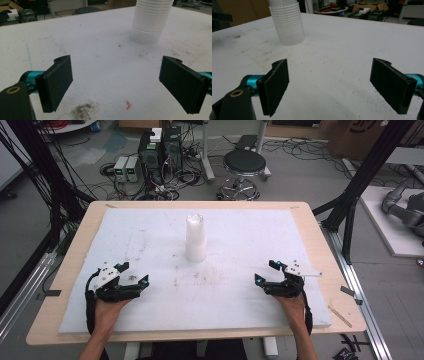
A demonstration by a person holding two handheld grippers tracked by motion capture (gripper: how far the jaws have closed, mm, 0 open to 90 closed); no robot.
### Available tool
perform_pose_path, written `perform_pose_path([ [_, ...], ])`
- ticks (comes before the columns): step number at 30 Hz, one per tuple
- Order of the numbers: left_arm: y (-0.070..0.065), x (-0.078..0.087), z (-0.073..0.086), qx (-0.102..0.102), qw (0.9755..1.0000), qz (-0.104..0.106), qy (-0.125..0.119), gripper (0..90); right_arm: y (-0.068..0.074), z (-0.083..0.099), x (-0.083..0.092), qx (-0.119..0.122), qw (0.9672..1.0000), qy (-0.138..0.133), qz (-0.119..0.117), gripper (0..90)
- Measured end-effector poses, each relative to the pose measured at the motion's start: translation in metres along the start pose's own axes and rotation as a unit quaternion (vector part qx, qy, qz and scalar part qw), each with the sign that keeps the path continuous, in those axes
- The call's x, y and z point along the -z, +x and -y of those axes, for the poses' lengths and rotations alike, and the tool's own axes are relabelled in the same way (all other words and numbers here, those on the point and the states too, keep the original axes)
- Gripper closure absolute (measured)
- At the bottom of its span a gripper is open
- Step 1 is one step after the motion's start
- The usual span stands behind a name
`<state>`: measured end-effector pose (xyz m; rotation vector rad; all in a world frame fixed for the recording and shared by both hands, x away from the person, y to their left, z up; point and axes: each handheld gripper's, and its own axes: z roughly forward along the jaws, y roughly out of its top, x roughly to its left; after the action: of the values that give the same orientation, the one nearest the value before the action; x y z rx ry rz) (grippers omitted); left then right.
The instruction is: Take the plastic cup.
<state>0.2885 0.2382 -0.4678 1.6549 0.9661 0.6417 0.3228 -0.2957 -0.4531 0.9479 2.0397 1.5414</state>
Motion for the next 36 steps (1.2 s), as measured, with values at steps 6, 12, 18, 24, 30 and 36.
perform_pose_path([
  [6,0.001,0.0,0.0,0.003,1.0,0.005,-0.001,11.6,-0.001,0.0,0.001,-0.006,1.0,0.0,-0.005,15.6],
  [12,0.001,-0.001,0.0,0.002,1.0,0.005,0.002,11.6,0.0,0.0,0.0,-0.005,1.0,0.002,-0.006,15.6],
  [18,0.001,-0.002,-0.001,0.002,0.9999,0.007,0.007,11.6,0.0,0.0,-0.001,-0.004,1.0,0.007,-0.005,15.6],
  [24,0.006,-0.001,-0.001,0.02,0.9995,0.023,0.004,11.5,0.001,0.0,-0.001,0.002,1.0,0.007,-0.004,15.6],
  [30,0.008,0.001,-0.015,0.011,0.9994,0.033,-0.002,11.5,0.003,0.001,0.001,0.011,0.9999,-0.001,-0.001,15.6],
  [36,0.006,0.0,-0.047,-0.001,0.9983,0.057,-0.012,11.3,0.003,-0.001,-0.002,0.011,0.9999,0.013,-0.002,15.6],
])
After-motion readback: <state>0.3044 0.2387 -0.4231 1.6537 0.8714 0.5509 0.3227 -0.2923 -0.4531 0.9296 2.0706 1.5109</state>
